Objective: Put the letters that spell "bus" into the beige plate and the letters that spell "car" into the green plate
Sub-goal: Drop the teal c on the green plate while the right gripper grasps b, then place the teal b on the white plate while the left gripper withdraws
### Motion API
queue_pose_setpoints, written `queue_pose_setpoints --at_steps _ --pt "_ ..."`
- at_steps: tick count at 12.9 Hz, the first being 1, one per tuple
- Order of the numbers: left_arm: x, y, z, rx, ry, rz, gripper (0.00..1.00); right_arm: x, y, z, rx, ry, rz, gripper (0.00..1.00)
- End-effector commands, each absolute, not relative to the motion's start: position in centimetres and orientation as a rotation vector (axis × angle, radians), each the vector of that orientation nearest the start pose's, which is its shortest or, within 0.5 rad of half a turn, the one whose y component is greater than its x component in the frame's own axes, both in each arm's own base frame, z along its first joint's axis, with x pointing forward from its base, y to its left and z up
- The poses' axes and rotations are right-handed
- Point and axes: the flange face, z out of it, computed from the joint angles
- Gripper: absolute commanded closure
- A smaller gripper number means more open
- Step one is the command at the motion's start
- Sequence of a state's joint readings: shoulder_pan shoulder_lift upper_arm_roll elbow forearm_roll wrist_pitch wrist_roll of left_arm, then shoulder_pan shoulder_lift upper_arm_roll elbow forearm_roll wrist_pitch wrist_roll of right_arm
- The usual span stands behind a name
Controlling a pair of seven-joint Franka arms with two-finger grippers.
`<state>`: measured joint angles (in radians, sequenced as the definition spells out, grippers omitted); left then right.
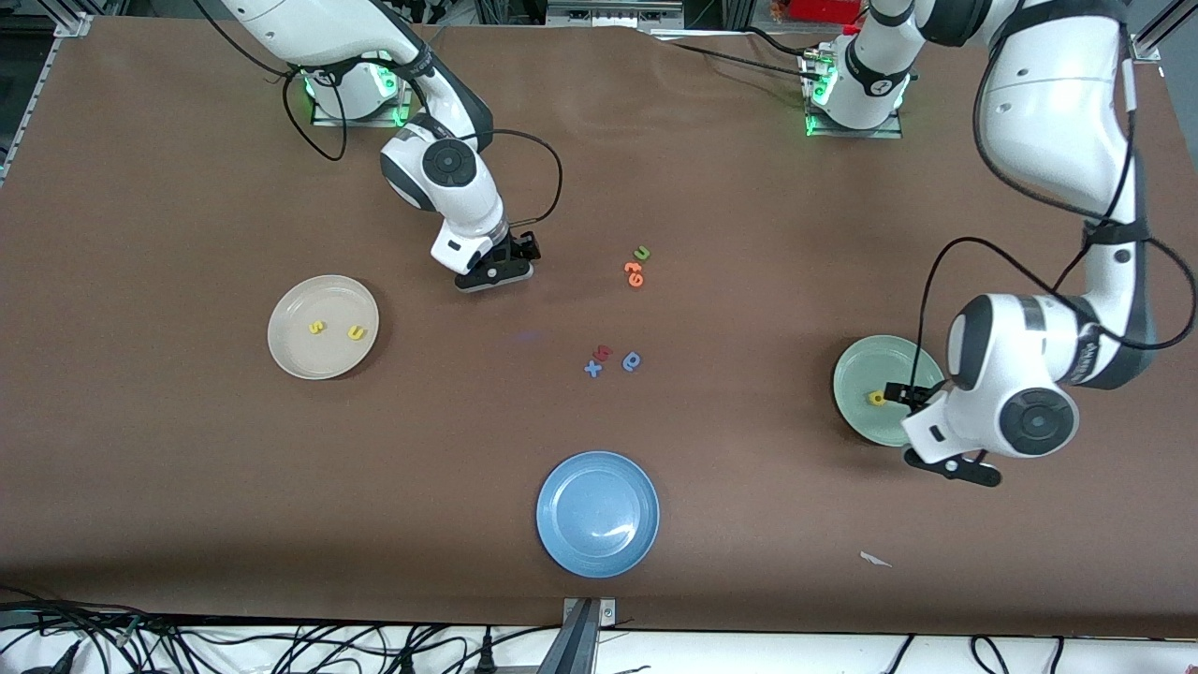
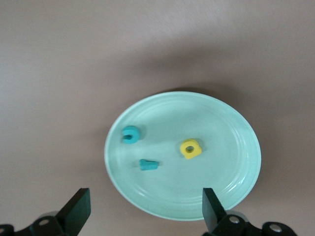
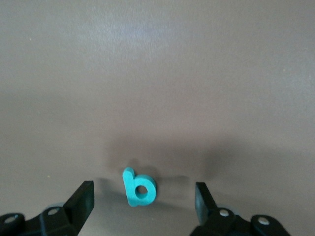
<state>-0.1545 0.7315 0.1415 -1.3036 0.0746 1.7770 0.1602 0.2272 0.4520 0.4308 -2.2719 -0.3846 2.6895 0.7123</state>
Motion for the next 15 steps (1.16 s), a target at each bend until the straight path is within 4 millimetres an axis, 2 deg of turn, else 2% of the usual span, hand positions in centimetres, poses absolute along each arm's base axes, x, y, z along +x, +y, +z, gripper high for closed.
queue_pose_setpoints --at_steps 1,2,5,6,7,8,9,10,11,13,14,15 --pt "70.7 0.8 34.3 -2.964 0.233 0.324 0.00 40.0 34.3 17.4 -3.093 -0.397 -0.051 0.10" --pt "70.6 1.9 35.8 -2.972 0.214 0.297 0.00 39.9 34.4 17.2 -3.090 -0.399 -0.047 0.11" --pt "70.5 2.0 37.3 -2.974 0.203 0.267 0.00 39.5 34.8 16.9 -3.083 -0.431 -0.052 0.15" --pt "70.2 2.2 39.5 -2.980 0.197 0.231 0.00 39.5 34.8 16.8 -3.083 -0.446 -0.055 0.19" --pt "69.9 3.6 40.6 -2.992 0.174 0.218 0.00 39.4 34.8 16.7 -3.084 -0.449 -0.051 0.21" --pt "69.4 3.5 43.3 -3.002 0.173 0.162 0.00 39.4 34.8 16.6 -3.083 -0.449 -0.050 0.23" --pt "68.5 2.8 47.3 -3.008 0.183 0.078 0.00 39.4 34.8 16.6 -3.083 -0.451 -0.051 0.23" --pt "67.3 2.1 49.7 -3.012 0.184 0.027 0.00 39.4 34.8 16.6 -3.083 -0.462 -0.055 0.27" --pt "65.8 2.2 53.3 -3.017 0.186 -0.072 0.00 39.4 34.8 16.7 -3.083 -0.472 -0.061 0.34" --pt "62.4 1.8 57.0 -3.032 0.193 -0.152 0.00 39.4 34.8 16.7 -3.083 -0.477 -0.062 0.46" --pt "61.7 1.2 57.0 -3.033 0.208 -0.168 0.00 39.4 34.9 16.7 -3.083 -0.494 -0.071 0.52" --pt "60.7 1.4 57.7 -3.035 0.212 -0.184 0.00 39.4 34.9 16.8 -3.084 -0.497 -0.072 0.58"
